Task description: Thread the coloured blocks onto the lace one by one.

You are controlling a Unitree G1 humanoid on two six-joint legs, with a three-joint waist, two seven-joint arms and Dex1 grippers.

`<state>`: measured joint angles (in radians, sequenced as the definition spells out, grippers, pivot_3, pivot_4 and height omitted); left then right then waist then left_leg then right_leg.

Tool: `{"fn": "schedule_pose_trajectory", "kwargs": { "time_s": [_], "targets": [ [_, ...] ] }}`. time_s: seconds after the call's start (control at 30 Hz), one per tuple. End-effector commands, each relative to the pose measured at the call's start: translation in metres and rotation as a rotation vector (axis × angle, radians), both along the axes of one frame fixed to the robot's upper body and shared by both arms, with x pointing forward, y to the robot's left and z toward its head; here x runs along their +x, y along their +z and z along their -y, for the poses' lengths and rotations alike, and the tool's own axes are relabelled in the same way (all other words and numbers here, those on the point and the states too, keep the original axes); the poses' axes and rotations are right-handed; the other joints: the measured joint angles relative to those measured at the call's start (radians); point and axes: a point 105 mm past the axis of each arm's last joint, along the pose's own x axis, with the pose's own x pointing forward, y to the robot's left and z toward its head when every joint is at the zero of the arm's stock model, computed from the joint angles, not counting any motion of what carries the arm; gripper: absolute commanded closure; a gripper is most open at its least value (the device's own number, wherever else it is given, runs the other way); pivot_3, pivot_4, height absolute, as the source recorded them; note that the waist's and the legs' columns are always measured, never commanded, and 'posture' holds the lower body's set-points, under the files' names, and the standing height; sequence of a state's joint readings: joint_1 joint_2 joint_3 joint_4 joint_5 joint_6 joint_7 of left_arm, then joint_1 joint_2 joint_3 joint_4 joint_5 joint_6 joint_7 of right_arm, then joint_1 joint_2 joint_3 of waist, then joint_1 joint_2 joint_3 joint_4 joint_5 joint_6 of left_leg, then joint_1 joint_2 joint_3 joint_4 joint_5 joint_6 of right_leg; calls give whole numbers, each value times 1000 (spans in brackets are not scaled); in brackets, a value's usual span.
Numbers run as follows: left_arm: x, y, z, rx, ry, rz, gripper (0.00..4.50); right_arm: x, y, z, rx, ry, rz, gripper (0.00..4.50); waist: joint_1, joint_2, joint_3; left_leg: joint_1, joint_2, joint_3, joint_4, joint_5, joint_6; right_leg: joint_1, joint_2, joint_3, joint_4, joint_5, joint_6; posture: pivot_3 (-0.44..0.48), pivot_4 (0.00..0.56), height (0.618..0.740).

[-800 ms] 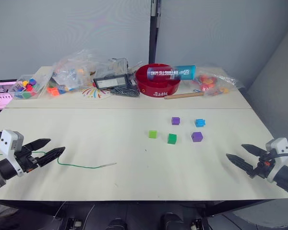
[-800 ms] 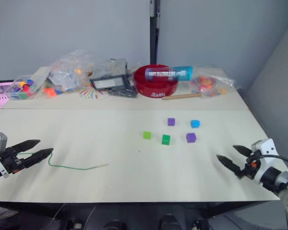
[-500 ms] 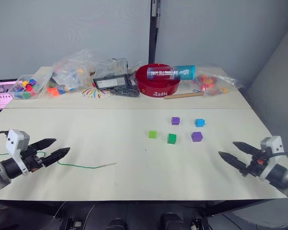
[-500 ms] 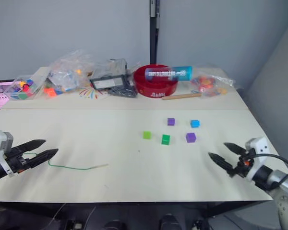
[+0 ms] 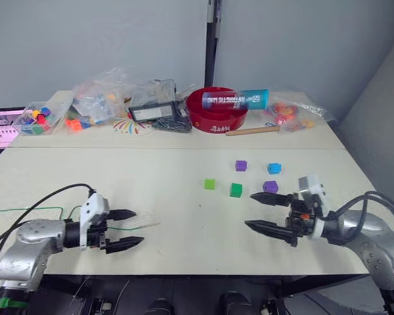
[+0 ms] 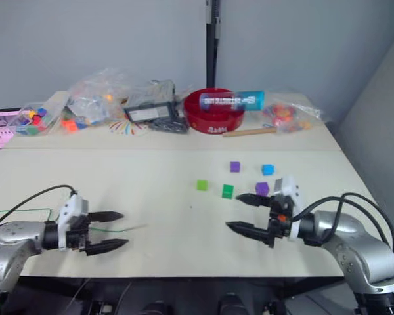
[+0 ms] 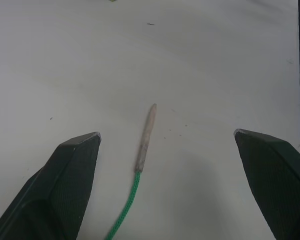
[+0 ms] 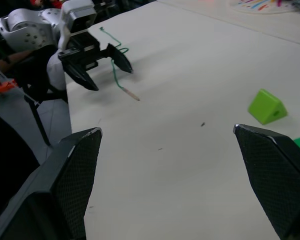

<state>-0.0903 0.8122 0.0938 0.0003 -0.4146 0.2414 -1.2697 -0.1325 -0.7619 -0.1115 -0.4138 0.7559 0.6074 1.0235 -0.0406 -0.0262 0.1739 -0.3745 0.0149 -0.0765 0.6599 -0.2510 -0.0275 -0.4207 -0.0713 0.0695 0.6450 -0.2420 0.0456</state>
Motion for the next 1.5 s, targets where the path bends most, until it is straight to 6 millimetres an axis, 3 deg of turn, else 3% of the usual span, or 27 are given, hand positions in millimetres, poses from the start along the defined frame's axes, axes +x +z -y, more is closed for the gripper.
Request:
{"fn": "schedule_pose_trajectory", "kwargs": {
  "time_s": [0.03,0.2,0.67,0.8,0.97,1.2,1.33,1.5],
  "targets": [
    [2,-11,6,31,-32,5,0,-6,8,-6,-13,16,45,38,1,0,0,0,0,0,0,0,0,0,0,0,0,0,0,0,150,731],
    [2,-26,-1,52,-19,-37,0,-9,7,-3,-15,-12,46,38,0,-1,0,0,0,0,0,0,0,0,0,0,1,0,0,0,150,731],
    [-5,-52,-18,131,-63,-141,4469,-13,9,9,-5,-94,68,0,-7,0,-1,3,1,0,0,0,1,1,1,0,1,0,0,0,150,731],
    [-1,-48,-19,121,-66,-117,4469,-12,8,9,-1,-106,67,0,-7,1,-2,3,1,0,0,0,1,1,1,0,1,0,0,0,150,731],
    [13,-19,-9,69,-79,-31,4469,-8,6,15,14,-169,69,0,-2,1,-2,3,1,0,0,0,1,1,1,0,1,0,0,0,150,731],
    [13,14,1,40,-124,18,4469,4,3,39,27,-361,98,0,-2,0,-1,1,1,0,0,0,1,0,1,0,1,0,0,0,150,731],
    [5,36,15,31,-164,27,4469,25,-10,70,53,-682,145,0,-3,-1,-1,1,1,0,0,0,1,0,1,0,1,0,0,0,150,731],
    [0,34,20,53,-172,24,4469,44,-27,74,5,-877,159,0,-8,1,-1,1,1,0,0,0,1,-1,2,1,2,0,0,0,150,731]
  ]
}}
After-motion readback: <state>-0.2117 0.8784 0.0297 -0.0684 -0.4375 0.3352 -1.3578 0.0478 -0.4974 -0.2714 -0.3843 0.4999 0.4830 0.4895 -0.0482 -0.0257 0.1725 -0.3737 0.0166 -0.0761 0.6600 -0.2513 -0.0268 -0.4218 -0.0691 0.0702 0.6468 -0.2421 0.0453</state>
